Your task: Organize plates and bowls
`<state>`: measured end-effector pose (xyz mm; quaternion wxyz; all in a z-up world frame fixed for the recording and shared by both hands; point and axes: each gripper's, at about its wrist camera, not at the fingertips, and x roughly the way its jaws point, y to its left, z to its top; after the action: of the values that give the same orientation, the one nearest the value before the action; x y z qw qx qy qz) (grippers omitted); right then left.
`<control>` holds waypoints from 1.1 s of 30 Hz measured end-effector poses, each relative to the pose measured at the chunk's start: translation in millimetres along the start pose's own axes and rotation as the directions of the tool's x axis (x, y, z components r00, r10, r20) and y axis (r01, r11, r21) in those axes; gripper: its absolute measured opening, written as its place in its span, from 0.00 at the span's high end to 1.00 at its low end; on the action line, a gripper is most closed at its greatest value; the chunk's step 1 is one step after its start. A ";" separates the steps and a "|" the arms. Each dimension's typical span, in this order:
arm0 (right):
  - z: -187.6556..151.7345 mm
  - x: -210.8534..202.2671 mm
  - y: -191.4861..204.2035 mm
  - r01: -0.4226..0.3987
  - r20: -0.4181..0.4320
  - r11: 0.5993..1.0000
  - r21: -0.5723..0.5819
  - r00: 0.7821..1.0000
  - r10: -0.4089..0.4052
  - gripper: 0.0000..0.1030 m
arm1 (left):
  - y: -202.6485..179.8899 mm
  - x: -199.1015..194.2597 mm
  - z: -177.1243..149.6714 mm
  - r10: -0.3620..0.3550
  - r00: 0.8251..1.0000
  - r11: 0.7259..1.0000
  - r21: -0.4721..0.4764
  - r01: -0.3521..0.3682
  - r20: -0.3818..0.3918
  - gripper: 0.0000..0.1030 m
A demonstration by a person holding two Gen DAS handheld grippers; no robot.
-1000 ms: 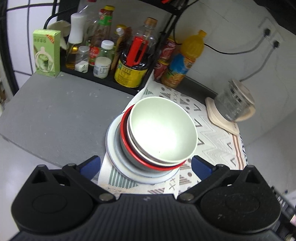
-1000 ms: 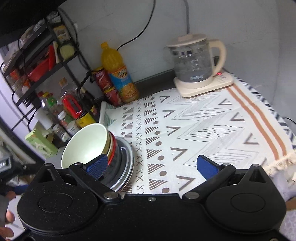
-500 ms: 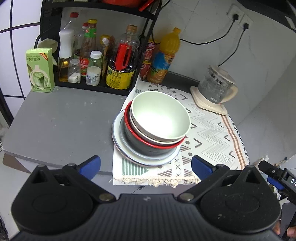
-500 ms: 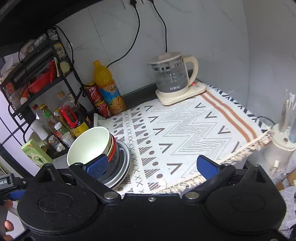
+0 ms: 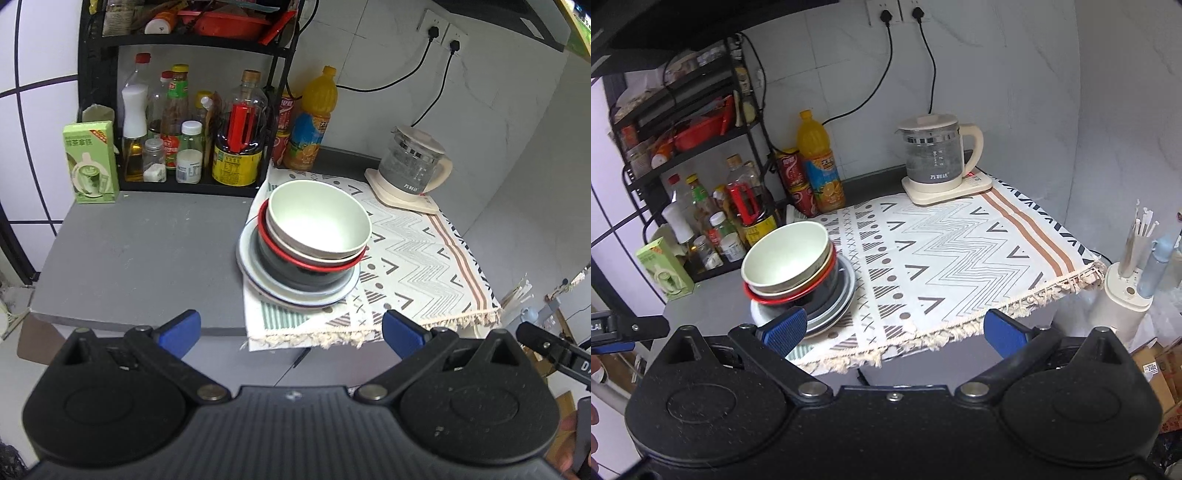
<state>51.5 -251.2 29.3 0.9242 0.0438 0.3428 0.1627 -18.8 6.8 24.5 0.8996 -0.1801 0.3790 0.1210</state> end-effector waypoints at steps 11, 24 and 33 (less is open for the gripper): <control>-13.9 -38.0 15.0 0.042 -0.011 0.997 -0.066 0.999 -0.043 0.00 | 6.1 -39.8 -21.2 0.020 0.999 0.994 0.105 -0.022 0.025 0.00; -30.7 -66.3 11.2 0.074 -0.003 0.995 -0.060 0.997 -0.074 0.00 | -8.0 -80.8 -37.7 0.019 0.998 0.984 0.178 -0.029 0.061 0.00; -30.6 -81.0 14.5 0.058 0.016 0.996 -0.073 0.998 -0.057 0.00 | -7.6 -88.6 -44.5 0.013 0.997 0.984 0.174 -0.026 0.075 0.00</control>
<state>-29.9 -265.3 59.0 0.9318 0.0010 0.3315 0.1482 -105.1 -25.8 61.8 0.9240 -0.0921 0.3567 0.1026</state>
